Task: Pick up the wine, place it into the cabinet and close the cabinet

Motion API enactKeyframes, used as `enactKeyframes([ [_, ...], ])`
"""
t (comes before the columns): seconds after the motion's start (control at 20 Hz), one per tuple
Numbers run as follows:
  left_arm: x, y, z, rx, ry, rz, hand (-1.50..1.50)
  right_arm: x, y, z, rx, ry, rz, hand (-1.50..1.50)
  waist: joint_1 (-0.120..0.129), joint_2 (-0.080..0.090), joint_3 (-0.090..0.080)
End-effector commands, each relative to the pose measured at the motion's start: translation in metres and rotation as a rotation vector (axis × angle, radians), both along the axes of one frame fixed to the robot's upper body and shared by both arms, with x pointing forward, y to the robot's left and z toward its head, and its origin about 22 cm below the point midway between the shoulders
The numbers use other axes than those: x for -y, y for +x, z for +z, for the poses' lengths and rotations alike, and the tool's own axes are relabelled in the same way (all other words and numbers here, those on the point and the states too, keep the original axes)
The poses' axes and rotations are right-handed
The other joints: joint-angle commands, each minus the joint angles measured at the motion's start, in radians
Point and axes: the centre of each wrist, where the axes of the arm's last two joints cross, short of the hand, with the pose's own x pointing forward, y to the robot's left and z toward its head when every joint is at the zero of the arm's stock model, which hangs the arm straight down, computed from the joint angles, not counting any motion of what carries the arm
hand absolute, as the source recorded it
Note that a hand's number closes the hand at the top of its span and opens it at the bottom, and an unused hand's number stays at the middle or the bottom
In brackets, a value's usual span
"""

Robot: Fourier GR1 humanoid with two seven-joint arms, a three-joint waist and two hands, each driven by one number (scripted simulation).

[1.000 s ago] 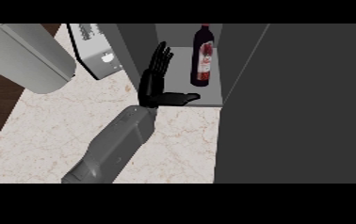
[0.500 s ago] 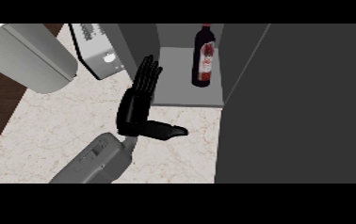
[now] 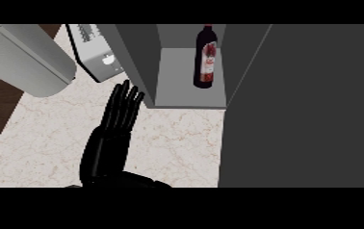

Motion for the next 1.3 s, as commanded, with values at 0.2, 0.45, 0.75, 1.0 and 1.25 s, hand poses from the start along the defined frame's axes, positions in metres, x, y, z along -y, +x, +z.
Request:
enactKeyframes([
  [0.2,-0.029,-0.043,0.028,0.007,0.017,0.096,-1.5,-0.006,-0.006,0.013,-0.053,-0.221,0.264,1.5,0.01,-0.001,0.0],
  [0.45,-0.076,-0.05,0.022,0.016,0.055,0.175,-1.5,-0.014,-0.016,0.014,-0.131,-0.168,0.379,1.5,0.007,0.003,-0.002],
  [0.75,-0.108,-0.078,0.028,0.04,0.023,0.21,-1.5,-0.052,-0.042,0.016,-0.134,-0.104,0.476,1.5,0.006,0.0,-0.002],
  [1.0,-0.145,-0.089,0.039,0.015,0.01,0.218,-1.5,-0.074,-0.05,0.024,-0.141,-0.116,0.491,1.5,0.002,-0.001,-0.002],
  [1.25,-0.175,-0.098,0.046,0.047,0.022,0.222,-1.5,-0.12,-0.043,0.03,-0.073,-0.14,0.481,1.5,0.017,-0.004,-0.003],
])
